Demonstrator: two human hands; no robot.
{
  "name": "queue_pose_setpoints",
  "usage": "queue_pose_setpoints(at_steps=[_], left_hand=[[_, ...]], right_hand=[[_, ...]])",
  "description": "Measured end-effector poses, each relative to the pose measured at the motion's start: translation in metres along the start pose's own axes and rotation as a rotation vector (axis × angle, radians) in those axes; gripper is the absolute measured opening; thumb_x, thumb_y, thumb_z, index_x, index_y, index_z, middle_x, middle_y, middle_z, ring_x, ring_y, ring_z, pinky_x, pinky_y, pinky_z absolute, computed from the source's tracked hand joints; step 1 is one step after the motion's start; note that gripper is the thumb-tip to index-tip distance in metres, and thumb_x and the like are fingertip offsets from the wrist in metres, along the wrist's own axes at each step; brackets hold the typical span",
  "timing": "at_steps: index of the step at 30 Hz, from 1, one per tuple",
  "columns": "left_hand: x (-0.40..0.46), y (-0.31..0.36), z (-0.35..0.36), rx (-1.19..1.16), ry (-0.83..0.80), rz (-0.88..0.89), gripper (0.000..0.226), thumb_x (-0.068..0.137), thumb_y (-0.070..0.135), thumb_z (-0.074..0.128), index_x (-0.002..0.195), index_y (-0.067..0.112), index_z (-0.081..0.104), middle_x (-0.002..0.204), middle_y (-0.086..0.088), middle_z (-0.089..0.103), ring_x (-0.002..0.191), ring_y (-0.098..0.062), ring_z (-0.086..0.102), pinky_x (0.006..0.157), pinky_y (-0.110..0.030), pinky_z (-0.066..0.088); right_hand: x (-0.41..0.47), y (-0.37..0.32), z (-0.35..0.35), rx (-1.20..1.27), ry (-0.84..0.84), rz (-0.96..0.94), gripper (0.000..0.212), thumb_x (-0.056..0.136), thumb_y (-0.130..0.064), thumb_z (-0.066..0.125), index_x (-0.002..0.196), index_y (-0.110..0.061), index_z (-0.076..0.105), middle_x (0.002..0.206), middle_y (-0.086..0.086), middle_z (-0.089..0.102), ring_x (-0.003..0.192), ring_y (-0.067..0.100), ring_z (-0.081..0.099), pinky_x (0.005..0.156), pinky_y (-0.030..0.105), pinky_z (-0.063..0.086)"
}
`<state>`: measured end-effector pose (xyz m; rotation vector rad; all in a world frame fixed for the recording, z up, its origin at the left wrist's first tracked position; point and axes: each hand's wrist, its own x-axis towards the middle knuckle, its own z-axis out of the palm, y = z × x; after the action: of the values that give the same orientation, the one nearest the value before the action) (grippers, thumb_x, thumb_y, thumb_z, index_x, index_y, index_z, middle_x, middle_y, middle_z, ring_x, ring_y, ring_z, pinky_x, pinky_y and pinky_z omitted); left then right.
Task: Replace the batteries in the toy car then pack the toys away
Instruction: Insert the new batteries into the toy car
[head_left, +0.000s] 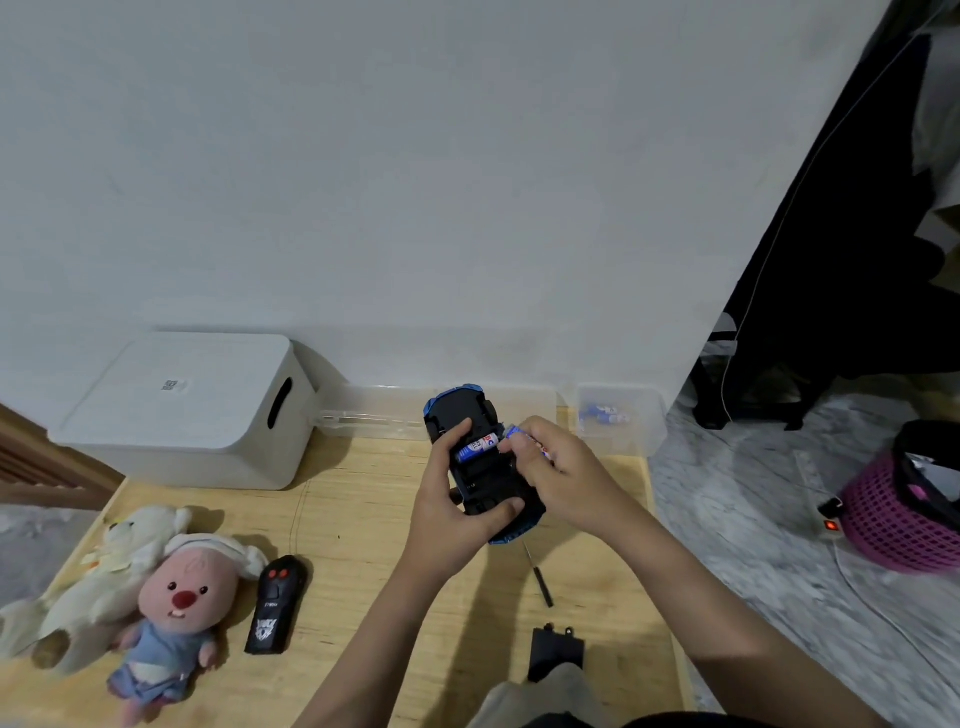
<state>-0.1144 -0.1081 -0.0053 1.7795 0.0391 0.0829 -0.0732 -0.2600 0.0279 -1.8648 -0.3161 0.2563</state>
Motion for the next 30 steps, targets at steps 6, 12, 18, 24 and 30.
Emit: queue_pose_setpoints(at_steps=[6,12,18,24,30], left_hand=[[-0.002,0.0,0.004,0.039,-0.014,0.021,0.087,0.066,0.005,0.083,0.136,0.032,0.039,0.12,0.029,0.053,0.115,-0.003,0.056,0.091,-0.026,0.052],[-0.002,0.001,0.005,0.044,-0.033,0.026,0.086,0.066,0.003,0.083,0.136,0.028,0.04,0.119,0.029,0.054,0.114,-0.004,0.057,0.094,-0.033,0.053],[-0.003,-0.001,0.006,0.035,-0.038,0.028,0.086,0.066,0.006,0.083,0.136,0.03,0.04,0.125,0.019,0.054,0.115,-0.008,0.057,0.094,-0.031,0.053],[-0.004,-0.002,0.006,0.031,-0.03,0.019,0.086,0.065,0.006,0.083,0.134,0.035,0.041,0.123,0.019,0.056,0.111,-0.011,0.061,0.09,-0.023,0.052],[-0.004,0.001,0.009,-0.014,-0.028,0.017,0.084,0.068,0.001,0.081,0.135,0.031,0.04,0.126,0.009,0.057,0.106,-0.011,0.064,0.081,-0.019,0.053]], right_hand=[[-0.008,0.002,-0.007,0.7,-0.21,0.095,0.03,0.091,-0.023,0.042,0.109,-0.006,0.059,0.053,0.002,0.039,0.039,0.011,0.028,0.041,0.018,0.021],[-0.009,0.006,-0.01,0.778,-0.188,0.139,0.02,0.083,-0.02,0.046,0.084,-0.008,0.062,0.046,0.0,0.033,0.036,0.01,0.027,0.039,0.015,0.022],[-0.009,0.003,-0.008,0.719,-0.192,0.161,0.021,0.079,-0.018,0.045,0.075,-0.01,0.063,0.045,-0.001,0.032,0.036,0.009,0.027,0.04,0.016,0.02],[-0.009,-0.008,-0.007,0.392,-0.089,0.185,0.021,0.09,-0.009,0.045,0.08,-0.008,0.064,0.048,-0.003,0.032,0.04,0.008,0.025,0.042,0.019,0.019],[-0.011,-0.007,-0.005,-0.038,-0.058,0.118,0.014,0.088,-0.022,0.064,0.096,-0.019,0.054,0.062,-0.009,0.064,0.057,0.004,0.061,0.055,0.013,0.045]])
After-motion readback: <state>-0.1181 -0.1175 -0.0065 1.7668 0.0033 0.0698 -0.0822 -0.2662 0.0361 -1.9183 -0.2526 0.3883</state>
